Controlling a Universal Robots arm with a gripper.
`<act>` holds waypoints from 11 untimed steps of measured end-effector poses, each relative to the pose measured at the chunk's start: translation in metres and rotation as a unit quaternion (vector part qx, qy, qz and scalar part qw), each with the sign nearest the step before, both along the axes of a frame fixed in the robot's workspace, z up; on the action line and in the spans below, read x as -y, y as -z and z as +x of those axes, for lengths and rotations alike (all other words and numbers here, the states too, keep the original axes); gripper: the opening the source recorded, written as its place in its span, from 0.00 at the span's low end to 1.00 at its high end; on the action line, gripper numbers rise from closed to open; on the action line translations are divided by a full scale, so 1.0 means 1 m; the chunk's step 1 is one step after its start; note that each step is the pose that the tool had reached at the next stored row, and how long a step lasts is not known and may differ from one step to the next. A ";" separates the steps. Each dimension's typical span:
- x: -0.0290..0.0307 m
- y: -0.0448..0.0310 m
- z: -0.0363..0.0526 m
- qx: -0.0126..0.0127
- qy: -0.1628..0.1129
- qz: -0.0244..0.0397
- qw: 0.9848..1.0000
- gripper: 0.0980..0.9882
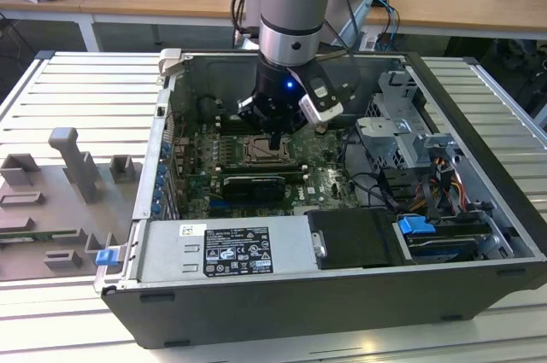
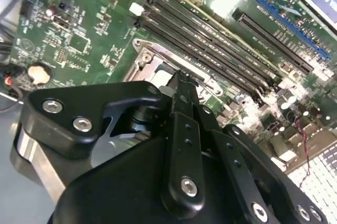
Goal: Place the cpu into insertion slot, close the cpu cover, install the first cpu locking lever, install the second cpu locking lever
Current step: 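Install the second cpu locking lever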
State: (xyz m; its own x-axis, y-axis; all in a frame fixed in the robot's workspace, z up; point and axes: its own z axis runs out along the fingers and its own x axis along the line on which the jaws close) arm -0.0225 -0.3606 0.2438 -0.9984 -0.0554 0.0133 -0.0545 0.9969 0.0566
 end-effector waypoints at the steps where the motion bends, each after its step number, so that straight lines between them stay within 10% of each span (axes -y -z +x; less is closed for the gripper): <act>1: 0.0006 0.0013 -0.0013 0.000 0.000 0.000 1.000 0.01; 11: 0.0084 0.0051 -0.0180 0.007 -0.003 0.008 1.000 0.01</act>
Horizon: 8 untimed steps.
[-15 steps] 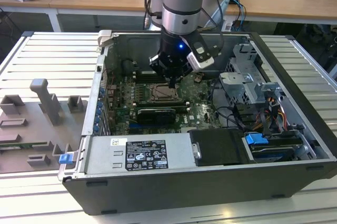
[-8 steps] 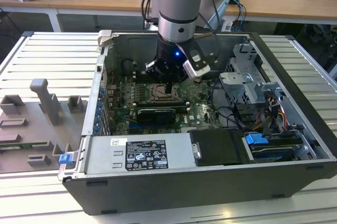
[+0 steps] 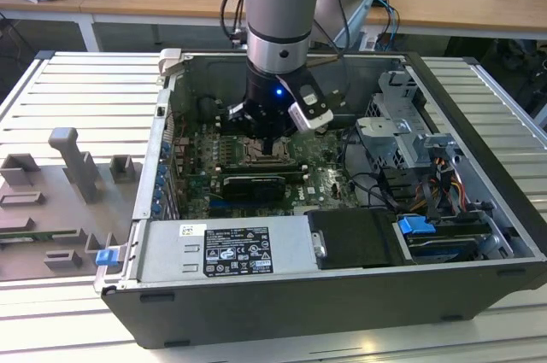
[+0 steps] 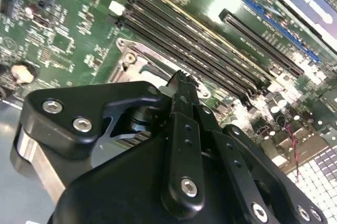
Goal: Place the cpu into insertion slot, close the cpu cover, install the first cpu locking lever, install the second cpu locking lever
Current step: 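Install the second cpu locking lever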
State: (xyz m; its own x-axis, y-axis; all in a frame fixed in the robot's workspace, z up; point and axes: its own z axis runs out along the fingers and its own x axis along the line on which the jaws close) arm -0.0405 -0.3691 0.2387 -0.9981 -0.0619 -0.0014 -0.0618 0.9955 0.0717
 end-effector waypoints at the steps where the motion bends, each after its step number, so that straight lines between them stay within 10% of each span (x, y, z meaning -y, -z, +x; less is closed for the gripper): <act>1: 0.0000 0.0013 -0.0023 0.000 0.000 0.000 1.000 0.01; 8: 0.0010 0.0172 -0.0126 0.000 -0.006 0.008 1.000 0.01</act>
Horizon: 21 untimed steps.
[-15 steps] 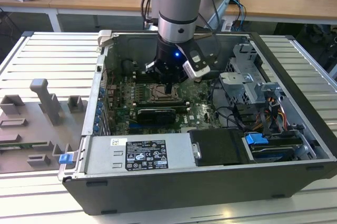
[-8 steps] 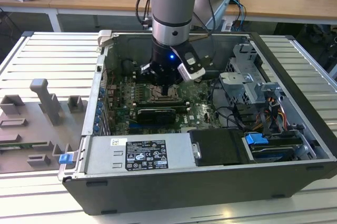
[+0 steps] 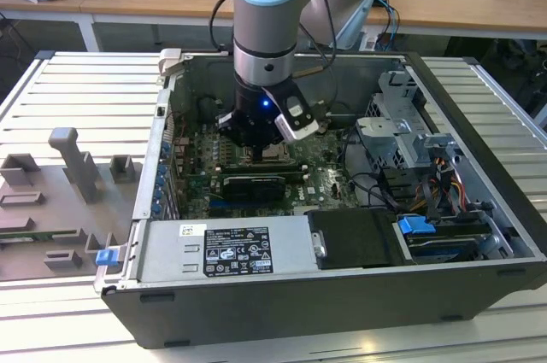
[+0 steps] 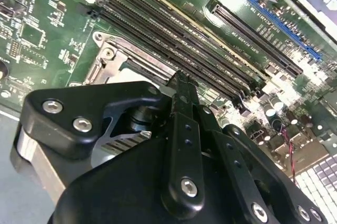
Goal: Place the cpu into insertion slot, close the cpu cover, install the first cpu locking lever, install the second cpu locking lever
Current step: 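Install the second cpu locking lever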
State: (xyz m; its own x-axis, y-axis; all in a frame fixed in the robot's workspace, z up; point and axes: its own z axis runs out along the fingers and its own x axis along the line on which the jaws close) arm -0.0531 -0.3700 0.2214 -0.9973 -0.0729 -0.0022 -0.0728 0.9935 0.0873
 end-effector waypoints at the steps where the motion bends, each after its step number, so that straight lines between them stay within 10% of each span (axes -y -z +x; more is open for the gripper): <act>1: 0.0011 0.0002 -0.0007 0.000 0.000 0.006 1.000 0.01; 21: 0.0197 0.0088 -0.0156 0.000 -0.008 0.045 0.999 0.01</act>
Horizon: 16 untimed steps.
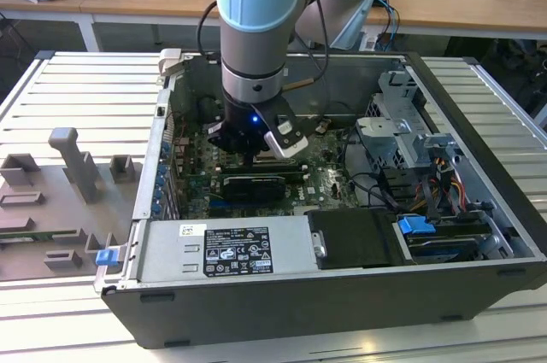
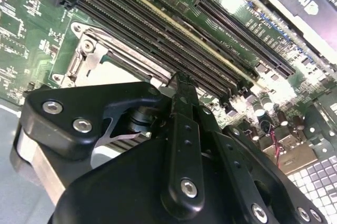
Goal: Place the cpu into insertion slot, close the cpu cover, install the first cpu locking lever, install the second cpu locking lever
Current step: 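Install the second cpu locking lever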
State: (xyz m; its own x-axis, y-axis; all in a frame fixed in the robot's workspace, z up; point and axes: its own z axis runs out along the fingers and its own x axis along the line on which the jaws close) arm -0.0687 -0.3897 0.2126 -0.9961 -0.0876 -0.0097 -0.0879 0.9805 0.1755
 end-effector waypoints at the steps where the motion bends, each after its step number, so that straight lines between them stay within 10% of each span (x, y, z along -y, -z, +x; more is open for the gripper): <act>1: 0.0005 0.0007 -0.0006 0.000 -0.001 0.002 1.000 0.01; 16: 0.0029 0.0118 -0.0035 0.000 -0.013 0.027 1.000 0.01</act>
